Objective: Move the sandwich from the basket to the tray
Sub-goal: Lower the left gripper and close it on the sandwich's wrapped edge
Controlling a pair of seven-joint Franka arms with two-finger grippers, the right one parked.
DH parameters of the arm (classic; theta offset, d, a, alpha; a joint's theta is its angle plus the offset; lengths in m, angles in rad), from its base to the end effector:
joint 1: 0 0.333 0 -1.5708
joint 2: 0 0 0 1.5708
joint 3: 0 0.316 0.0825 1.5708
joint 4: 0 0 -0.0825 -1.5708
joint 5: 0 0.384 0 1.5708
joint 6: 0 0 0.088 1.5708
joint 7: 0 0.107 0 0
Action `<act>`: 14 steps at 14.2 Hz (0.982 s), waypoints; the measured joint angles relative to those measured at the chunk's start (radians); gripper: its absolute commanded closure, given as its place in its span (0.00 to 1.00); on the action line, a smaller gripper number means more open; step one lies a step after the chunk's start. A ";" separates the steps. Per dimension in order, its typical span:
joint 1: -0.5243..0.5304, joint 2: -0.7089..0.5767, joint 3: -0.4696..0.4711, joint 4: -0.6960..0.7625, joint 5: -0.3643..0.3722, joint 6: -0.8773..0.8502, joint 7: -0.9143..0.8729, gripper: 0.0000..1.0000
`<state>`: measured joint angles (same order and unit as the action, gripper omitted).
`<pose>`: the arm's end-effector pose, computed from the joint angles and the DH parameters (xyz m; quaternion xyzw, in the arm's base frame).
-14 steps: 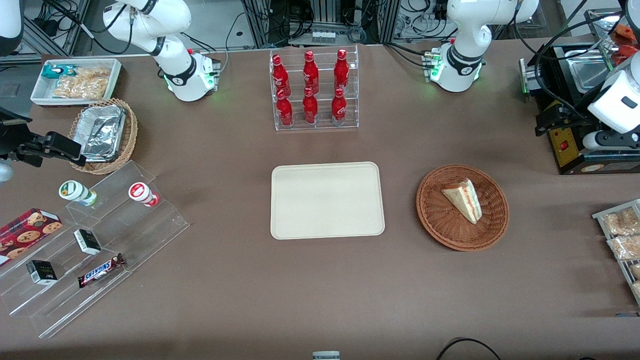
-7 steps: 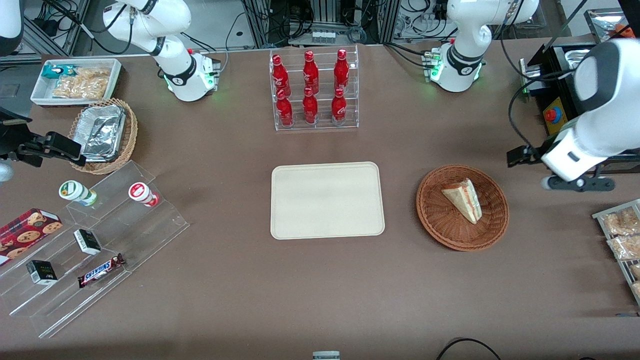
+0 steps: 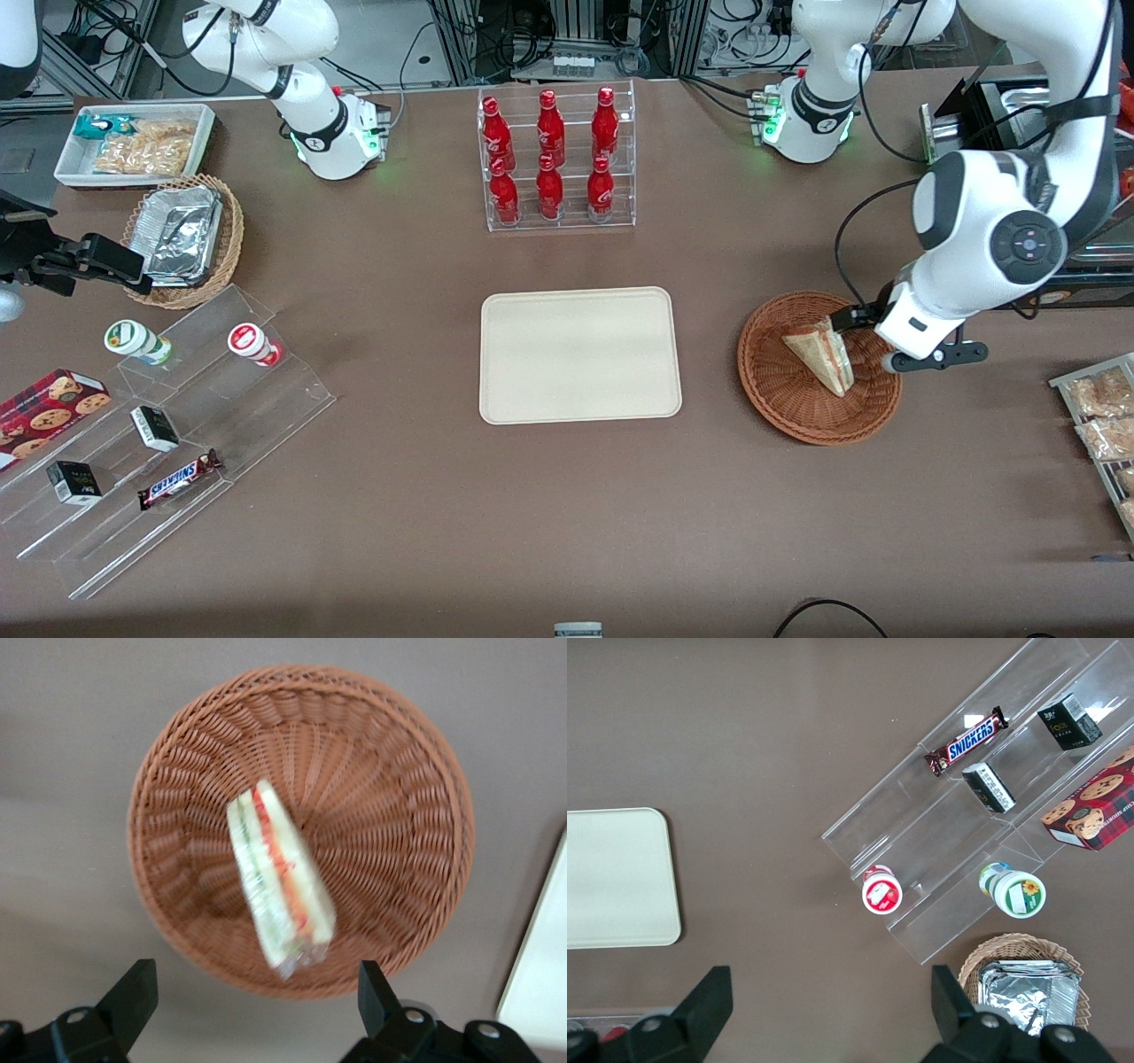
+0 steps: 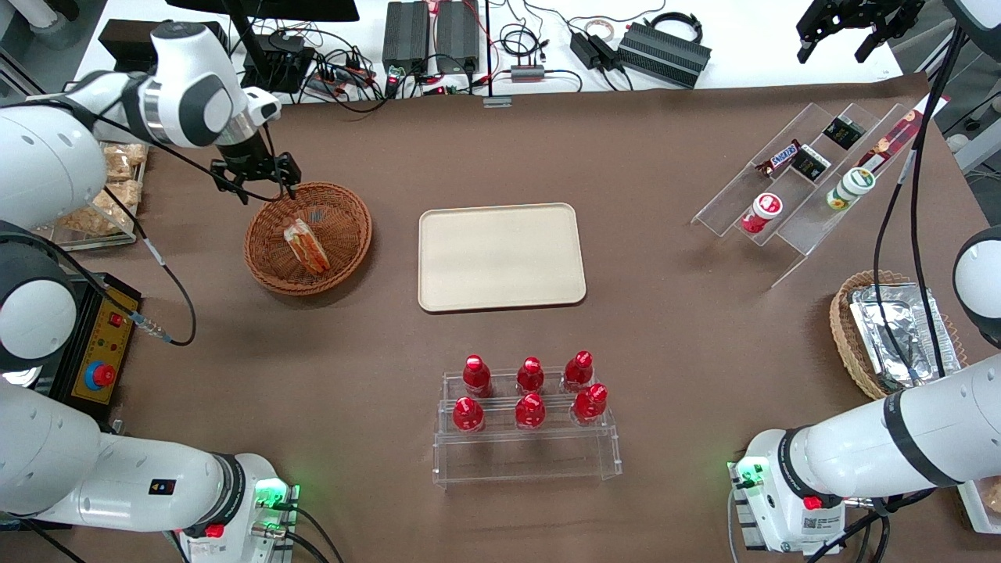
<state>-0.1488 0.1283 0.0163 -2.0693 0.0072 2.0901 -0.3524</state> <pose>0.5528 -0.0735 0.3616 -0.9927 -0.1076 0.0512 0.0169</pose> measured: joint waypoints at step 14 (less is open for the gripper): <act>-0.017 0.089 -0.001 -0.169 0.000 0.295 -0.571 0.00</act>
<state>-0.1658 0.2171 0.0152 -2.2378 0.0068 2.3853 -0.9236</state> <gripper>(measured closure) 0.000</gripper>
